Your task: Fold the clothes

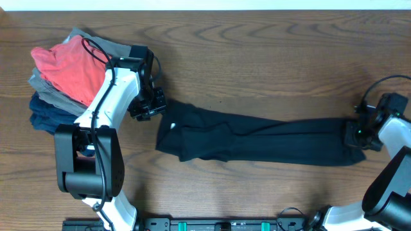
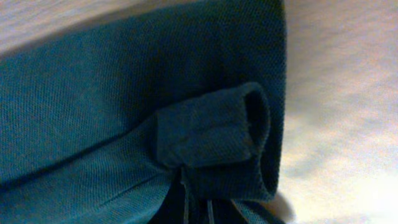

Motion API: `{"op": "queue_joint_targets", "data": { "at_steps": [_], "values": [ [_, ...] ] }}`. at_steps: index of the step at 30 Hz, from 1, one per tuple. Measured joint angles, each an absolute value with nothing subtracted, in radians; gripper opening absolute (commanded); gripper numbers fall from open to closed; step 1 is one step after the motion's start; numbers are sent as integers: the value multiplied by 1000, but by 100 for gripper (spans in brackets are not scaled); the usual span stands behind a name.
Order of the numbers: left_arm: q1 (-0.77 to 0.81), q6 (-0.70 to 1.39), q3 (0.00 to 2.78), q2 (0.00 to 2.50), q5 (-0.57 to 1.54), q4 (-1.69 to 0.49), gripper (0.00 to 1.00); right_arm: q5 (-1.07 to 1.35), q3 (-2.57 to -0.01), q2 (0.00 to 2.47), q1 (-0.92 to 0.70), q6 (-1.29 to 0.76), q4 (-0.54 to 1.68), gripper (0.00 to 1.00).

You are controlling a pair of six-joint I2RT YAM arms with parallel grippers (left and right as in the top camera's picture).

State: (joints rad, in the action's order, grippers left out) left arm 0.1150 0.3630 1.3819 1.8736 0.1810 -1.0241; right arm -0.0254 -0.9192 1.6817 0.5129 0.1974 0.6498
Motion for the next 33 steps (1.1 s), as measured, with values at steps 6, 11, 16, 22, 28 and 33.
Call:
{"op": "queue_joint_targets", "data": {
  "at_steps": [6,11,16,22,28,33],
  "values": [
    [115,363,1382,1874,181,-1024,48,-93,-1129,1692,511,72,822,1],
    [115,366,1382,1874,181,-1023,50,-62,-1253,1691,454,30,933,1],
    [115,366,1382,1874,181,-1023,51,-53,-1257,1691,310,15,1012,1],
    [115,366,1382,1874,181,-1023,52,-61,-1257,1691,125,-7,1089,1],
    [115,366,1382,1874,181,-1023,52,-66,-1257,1691,-32,-58,1137,1],
    [115,366,1382,1874,181,-1023,52,-62,-1257,1691,-166,-84,1155,1]
  ]
}}
